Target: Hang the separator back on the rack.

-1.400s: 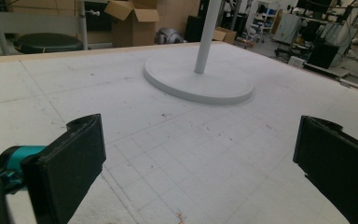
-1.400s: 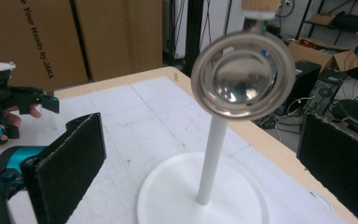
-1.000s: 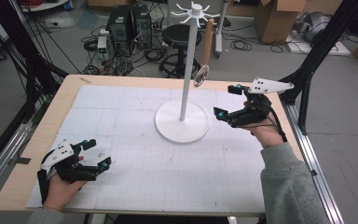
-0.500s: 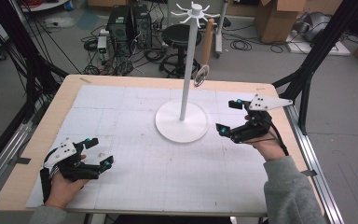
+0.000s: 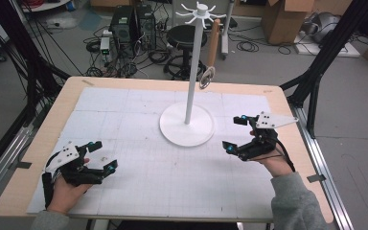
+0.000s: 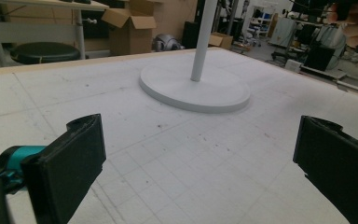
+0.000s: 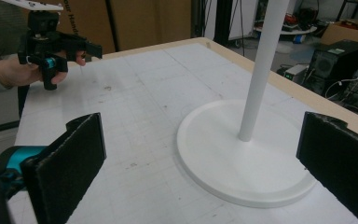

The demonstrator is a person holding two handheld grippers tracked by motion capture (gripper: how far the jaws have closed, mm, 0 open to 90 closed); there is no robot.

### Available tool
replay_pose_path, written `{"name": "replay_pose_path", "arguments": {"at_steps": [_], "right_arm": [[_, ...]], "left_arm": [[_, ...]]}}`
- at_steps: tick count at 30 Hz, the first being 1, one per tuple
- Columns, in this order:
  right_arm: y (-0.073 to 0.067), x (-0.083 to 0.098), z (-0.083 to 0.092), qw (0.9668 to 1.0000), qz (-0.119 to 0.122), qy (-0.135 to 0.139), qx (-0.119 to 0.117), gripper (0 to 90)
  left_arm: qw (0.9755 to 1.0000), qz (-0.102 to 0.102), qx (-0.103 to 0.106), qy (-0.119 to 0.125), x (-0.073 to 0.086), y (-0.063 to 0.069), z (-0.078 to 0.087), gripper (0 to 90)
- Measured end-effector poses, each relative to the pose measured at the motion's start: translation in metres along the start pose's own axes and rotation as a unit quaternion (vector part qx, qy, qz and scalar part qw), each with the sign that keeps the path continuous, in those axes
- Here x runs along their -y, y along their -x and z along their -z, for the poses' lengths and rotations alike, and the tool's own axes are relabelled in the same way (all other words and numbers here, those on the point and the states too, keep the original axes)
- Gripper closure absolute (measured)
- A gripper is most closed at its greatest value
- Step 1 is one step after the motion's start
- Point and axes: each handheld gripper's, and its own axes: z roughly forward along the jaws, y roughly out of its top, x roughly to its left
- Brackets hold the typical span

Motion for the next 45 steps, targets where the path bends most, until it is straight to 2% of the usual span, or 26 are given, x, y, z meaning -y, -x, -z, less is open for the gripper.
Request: {"name": "replay_pose_path", "arguments": {"at_steps": [4,6,13,20,23,25,27,30,32,35,40,45], "right_arm": [[-0.002,0.012,0.002,0.9999,-0.008,0.010,0.002,0.5],[-0.001,0.019,0.004,0.9998,-0.017,0.006,0.007,0.5],[0.005,0.042,0.013,0.9984,-0.040,0.019,0.034,0.5],[0.007,0.061,0.025,0.9970,-0.056,0.025,0.047,0.5],[0.008,0.072,0.031,0.9959,-0.060,0.029,0.062,0.5],[0.007,0.079,0.037,0.9941,-0.056,0.052,0.077,0.5],[0.006,0.084,0.043,0.9927,-0.068,0.073,0.068,0.5],[0.005,0.090,0.050,0.9916,-0.064,0.084,0.074,0.5],[0.004,0.094,0.051,0.9906,-0.070,0.082,0.084,0.5],[0.004,0.098,0.052,0.9905,-0.072,0.079,0.086,0.5],[0.003,0.103,0.048,0.9912,-0.078,0.063,0.087,0.5],[0.001,0.104,0.046,0.9927,-0.069,0.053,0.084,0.5]], "left_arm": [[1.0000,-0.001,0.002,0.000,0.000,0.000,0.001,2.8],[1.0000,-0.001,0.002,-0.001,0.000,0.001,0.000,2.8],[1.0000,0.001,0.004,0.002,0.000,0.000,0.000,2.8],[1.0000,0.000,0.006,0.001,-0.001,0.000,-0.001,2.8],[1.0000,0.000,0.007,0.004,-0.001,0.000,-0.001,2.8],[1.0000,0.001,0.008,0.004,-0.001,0.000,-0.002,2.8],[1.0000,0.001,0.008,0.005,-0.001,0.000,-0.001,2.8],[1.0000,0.002,0.006,0.005,-0.001,0.000,-0.002,2.8],[1.0000,0.001,0.006,0.005,0.000,-0.001,-0.002,2.8],[1.0000,0.000,0.006,0.006,-0.001,-0.001,-0.003,2.8],[1.0000,0.003,0.004,0.008,-0.001,-0.001,-0.005,2.8],[1.0000,0.003,0.006,0.005,-0.001,-0.001,-0.006,2.8]]}}
